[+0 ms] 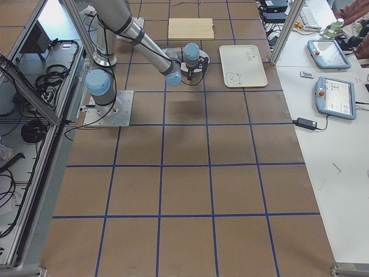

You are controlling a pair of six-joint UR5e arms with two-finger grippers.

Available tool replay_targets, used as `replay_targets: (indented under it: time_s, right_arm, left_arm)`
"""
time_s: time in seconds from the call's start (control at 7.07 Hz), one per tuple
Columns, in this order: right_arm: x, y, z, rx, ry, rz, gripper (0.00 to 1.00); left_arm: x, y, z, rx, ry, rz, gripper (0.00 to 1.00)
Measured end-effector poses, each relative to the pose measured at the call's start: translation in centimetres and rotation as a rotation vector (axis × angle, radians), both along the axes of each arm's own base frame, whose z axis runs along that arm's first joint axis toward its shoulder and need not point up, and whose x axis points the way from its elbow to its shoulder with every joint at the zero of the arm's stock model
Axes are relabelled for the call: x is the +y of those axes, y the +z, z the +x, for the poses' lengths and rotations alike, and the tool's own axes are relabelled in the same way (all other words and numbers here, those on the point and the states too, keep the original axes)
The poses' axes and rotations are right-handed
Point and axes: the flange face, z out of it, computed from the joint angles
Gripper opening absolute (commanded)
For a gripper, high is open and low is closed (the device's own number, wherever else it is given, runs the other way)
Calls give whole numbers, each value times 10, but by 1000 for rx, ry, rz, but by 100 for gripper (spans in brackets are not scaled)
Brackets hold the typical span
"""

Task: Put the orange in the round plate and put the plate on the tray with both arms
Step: 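Lift and carry the plate with the right gripper onto the cream tray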

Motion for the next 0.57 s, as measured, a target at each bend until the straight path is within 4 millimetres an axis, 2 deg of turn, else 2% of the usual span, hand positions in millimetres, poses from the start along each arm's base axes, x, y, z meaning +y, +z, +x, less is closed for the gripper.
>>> replay_targets:
  time_s: [0.14,0.28,0.57]
  right_arm:
    - [0,0,1,-1,-19,11,29]
    - [1,0,3,1,-41,23,17]
    - [4,4,16,14,-57,26,14]
  left_arm:
    - [2,0,0,-1,0,0,100]
    - [3,0,0,-1,-1,0,100]
    - [6,2,1,-2,0,-4,100]
